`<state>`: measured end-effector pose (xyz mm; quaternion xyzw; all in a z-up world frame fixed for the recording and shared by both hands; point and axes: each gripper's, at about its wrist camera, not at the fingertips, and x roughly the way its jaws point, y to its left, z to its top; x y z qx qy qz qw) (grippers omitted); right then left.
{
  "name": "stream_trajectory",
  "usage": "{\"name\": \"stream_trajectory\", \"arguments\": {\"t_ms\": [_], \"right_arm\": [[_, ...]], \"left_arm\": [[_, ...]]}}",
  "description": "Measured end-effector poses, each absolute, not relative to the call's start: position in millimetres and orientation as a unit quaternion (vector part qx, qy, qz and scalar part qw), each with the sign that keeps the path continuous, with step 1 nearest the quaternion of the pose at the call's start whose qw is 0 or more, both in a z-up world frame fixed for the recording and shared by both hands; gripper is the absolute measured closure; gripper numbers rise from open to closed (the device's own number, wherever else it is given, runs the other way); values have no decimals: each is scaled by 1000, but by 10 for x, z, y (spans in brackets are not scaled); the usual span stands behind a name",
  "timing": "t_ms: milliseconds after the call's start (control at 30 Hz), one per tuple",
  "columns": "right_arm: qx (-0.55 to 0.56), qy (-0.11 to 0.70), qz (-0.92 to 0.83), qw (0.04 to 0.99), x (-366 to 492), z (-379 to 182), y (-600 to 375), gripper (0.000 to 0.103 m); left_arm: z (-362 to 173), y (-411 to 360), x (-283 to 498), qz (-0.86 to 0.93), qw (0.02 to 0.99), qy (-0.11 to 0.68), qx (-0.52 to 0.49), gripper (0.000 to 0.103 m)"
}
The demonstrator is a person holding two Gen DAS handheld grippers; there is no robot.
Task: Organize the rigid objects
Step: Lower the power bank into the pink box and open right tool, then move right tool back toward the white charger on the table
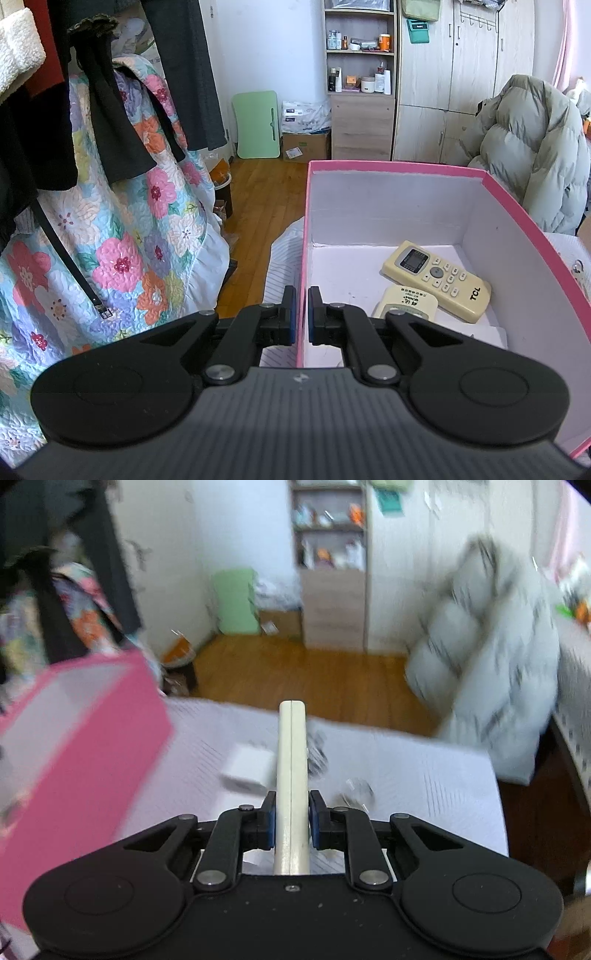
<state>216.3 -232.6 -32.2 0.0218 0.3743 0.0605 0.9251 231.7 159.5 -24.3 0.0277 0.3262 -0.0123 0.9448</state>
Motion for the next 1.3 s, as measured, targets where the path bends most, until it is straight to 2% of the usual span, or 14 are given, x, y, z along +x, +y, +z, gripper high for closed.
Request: {"name": "stream_trajectory", "arguments": {"t_ms": [167, 300, 567, 700, 867, 933, 967, 1000, 1033, 1200, 1300], "right_arm": [[-46, 315, 164, 934, 1909, 222, -1731, 83], [-74, 294, 276, 912, 1871, 421, -1195, 83], [-196, 333, 339, 858, 2173, 44, -153, 83], [-228, 356, 343, 839, 2261, -116, 18, 83], [-308, 340, 315, 831, 2206, -233, 209, 83], [-313, 335, 320, 829, 2152, -227, 211, 81], [-312, 335, 324, 828, 2124, -214, 206, 77], [-303, 337, 329, 828, 2124, -203, 201, 69], [-289, 343, 338, 827, 2138, -189, 199, 67], [-249, 353, 354, 829, 2126, -164, 106, 63], [-178, 365, 381, 830, 2184, -104, -122, 63]], "left_arm": [[-239, 1597, 2336, -17, 945, 326, 27, 98], [-239, 1590, 2337, -11, 945, 325, 28, 98], [-252, 1604, 2345, -9, 945, 325, 22, 98], [-253, 1630, 2347, -12, 947, 322, 15, 98], [-259, 1643, 2328, -15, 947, 319, 9, 98], [-260, 1652, 2324, -16, 948, 319, 8, 98], [-263, 1653, 2315, -17, 948, 319, 9, 98], [-263, 1653, 2316, -17, 948, 319, 9, 98], [-264, 1652, 2318, -17, 948, 319, 10, 98], [-274, 1645, 2314, -15, 947, 319, 11, 98], [-273, 1641, 2319, -15, 948, 319, 9, 98]]}}
